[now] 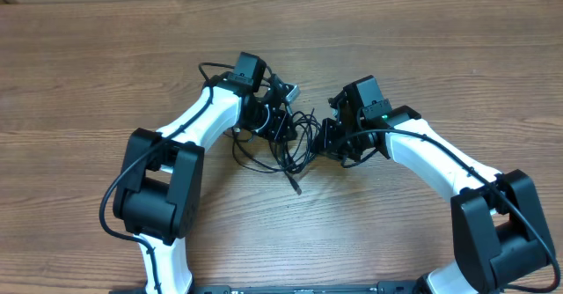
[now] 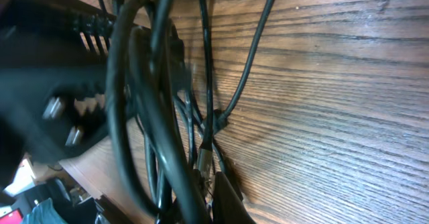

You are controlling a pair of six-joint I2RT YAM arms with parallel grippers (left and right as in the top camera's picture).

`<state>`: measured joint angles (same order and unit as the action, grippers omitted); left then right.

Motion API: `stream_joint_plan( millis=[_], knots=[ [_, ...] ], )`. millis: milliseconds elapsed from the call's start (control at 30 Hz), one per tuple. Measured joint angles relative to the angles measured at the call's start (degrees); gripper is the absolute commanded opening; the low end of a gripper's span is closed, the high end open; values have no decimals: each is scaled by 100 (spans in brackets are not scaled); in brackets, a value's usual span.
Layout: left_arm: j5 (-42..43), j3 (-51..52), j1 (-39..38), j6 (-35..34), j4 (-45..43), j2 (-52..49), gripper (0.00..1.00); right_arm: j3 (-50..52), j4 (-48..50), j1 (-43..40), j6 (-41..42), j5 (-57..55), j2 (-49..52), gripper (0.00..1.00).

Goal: Untangle cables

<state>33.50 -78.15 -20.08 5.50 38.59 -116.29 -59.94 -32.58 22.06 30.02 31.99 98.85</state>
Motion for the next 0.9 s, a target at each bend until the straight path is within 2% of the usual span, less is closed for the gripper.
stream_joint_plan(
  millis=[200,633,767,900],
  knots=[
    [-428,0,-46,-358,-17,-9,4,0,-111,0,-7,-232,0,4],
    [-199,0,179,-439,350,-9,4,-11,-1165,72,66,-2540,0,4],
    [-70,0,424,-442,461,-11,4,-35,-1368,101,90,-3163,0,4],
    [-365,0,896,-481,503,-13,4,-4,-1867,-13,127,-4345,0,5]
  ],
)
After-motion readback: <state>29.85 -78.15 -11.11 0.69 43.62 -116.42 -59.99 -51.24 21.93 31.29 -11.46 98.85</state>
